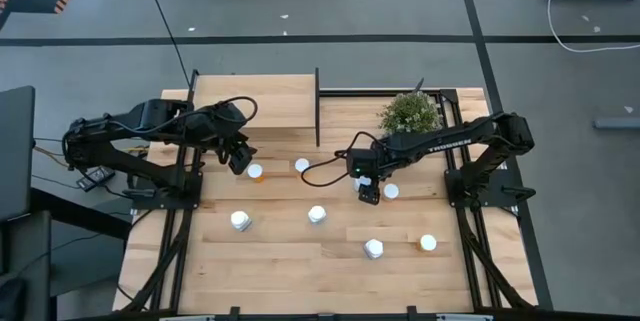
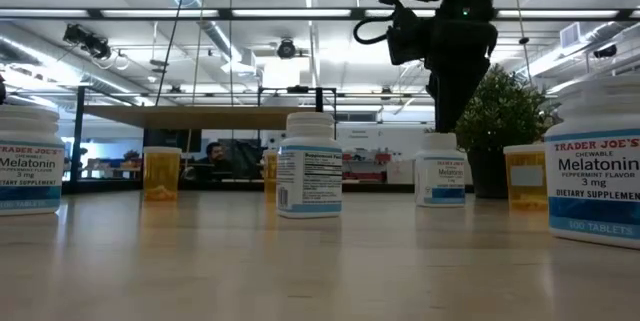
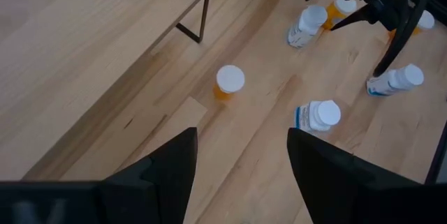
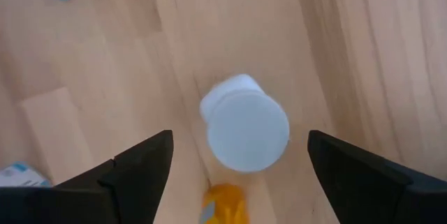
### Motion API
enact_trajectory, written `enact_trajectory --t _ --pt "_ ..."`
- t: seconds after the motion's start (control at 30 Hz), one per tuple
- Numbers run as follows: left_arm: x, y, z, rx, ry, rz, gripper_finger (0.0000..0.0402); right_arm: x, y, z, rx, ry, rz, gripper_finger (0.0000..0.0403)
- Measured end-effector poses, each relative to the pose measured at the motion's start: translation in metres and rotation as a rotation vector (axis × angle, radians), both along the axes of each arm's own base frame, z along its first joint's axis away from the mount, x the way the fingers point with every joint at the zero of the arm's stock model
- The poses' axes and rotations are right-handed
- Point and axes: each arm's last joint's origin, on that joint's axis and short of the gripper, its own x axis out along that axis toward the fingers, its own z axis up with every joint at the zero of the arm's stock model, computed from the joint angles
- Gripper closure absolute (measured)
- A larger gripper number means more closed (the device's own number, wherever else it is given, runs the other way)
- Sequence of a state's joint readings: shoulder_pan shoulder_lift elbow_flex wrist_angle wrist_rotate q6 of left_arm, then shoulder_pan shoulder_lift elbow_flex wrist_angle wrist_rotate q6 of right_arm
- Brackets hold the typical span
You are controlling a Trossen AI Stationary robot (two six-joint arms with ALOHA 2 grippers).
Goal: Pick and place medicine bottles onto shelf by color
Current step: Put the supplement bottle on the shelf
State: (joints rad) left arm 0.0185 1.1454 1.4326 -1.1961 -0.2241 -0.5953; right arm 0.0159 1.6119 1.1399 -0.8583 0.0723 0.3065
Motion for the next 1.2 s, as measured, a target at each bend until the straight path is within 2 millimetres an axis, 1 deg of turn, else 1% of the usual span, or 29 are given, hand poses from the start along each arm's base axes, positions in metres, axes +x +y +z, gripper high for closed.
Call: enact_trajectory --t 0.27,0.47,0.6,0.83,0.97,1.1,1.2 --pt "-0.0007 -0.0001 -0.0006 0.001 0.010 -0.001 0.0173 -0.0021 -0.0002 -0.0086 -0.013 0.000 0.009 0.0063" --pt "-0.0009 0.0000 -0.0007 0.001 0.012 -0.002 0.0173 0.0017 -0.0006 -0.0079 -0.027 -0.042 0.012 0.0070" --pt "-0.0010 0.0000 -0.0008 0.002 0.014 -0.003 0.0173 0.0018 -0.0006 -0.0079 -0.028 -0.043 0.013 0.0097" --pt "-0.0010 0.0000 -0.0008 0.002 0.014 -0.003 0.0173 0.0017 -0.0006 -0.0079 -0.031 -0.041 0.023 0.0164" --pt "-0.0010 -0.0001 -0.0008 0.002 0.014 -0.003 0.0173 0.0017 -0.0006 -0.0078 -0.032 -0.040 0.035 0.0196" --pt "-0.0010 0.0000 -0.0008 0.002 0.014 -0.003 0.0173 0.0016 -0.0003 -0.0075 -0.029 -0.041 0.050 0.0208" --pt "-0.0010 0.0000 -0.0008 0.002 0.014 -0.003 0.0173 0.0016 -0.0003 -0.0075 -0.031 -0.039 0.067 0.0193"
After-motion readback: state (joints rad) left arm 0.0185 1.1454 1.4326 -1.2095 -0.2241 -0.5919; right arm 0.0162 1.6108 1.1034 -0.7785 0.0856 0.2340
